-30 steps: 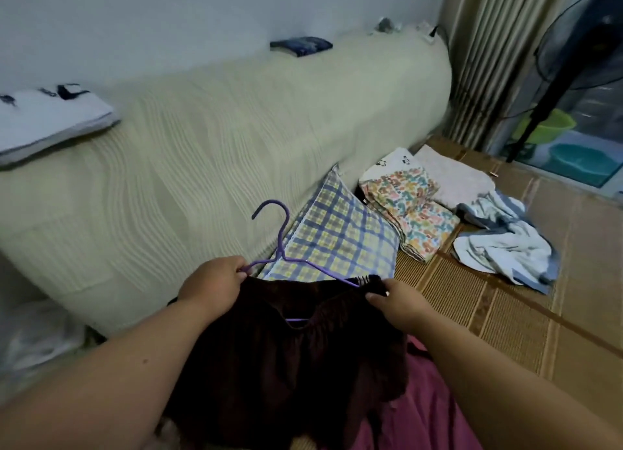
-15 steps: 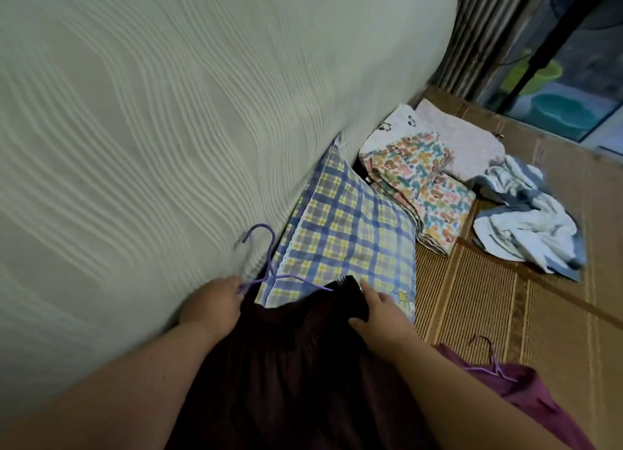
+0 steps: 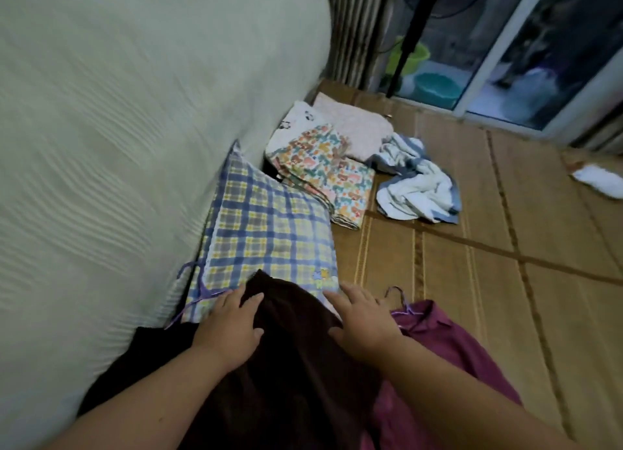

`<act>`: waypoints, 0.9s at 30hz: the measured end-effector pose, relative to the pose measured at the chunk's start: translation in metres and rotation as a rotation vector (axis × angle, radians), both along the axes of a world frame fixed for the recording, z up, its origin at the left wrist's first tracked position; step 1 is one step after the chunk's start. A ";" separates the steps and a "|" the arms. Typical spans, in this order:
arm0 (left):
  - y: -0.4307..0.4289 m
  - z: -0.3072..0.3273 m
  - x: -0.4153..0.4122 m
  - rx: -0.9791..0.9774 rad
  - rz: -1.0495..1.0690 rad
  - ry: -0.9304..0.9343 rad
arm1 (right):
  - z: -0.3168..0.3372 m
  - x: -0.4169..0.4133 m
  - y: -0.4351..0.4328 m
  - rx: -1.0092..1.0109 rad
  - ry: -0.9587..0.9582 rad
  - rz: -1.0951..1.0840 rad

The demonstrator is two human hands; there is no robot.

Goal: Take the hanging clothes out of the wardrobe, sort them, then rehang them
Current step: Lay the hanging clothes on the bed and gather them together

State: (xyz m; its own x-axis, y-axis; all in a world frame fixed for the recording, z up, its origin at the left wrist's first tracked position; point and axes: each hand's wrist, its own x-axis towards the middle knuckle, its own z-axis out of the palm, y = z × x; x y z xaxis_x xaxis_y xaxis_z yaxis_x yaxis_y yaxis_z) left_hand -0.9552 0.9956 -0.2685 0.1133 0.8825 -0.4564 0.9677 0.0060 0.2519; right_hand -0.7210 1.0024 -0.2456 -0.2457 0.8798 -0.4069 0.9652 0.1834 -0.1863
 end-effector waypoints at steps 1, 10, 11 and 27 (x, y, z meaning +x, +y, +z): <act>0.000 0.010 0.020 0.014 -0.042 -0.014 | 0.008 0.018 -0.012 0.027 0.001 -0.041; -0.080 0.069 0.244 0.145 -0.509 -0.051 | 0.046 0.203 -0.178 0.082 -0.023 -0.421; -0.101 0.072 0.273 0.143 -0.563 -0.049 | 0.050 0.229 -0.207 0.093 -0.029 -0.463; -0.443 0.107 0.654 0.140 -1.122 -0.215 | 0.111 0.526 -0.616 0.084 -0.100 -1.053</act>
State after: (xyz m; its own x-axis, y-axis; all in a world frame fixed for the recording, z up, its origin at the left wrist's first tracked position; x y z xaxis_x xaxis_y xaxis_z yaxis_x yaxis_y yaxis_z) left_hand -0.3015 0.5528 -0.1614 0.9308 0.2773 -0.2383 0.3477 -0.8727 0.3427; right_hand -0.1951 0.3868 -0.1348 0.6881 0.6555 -0.3112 0.6548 -0.7457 -0.1231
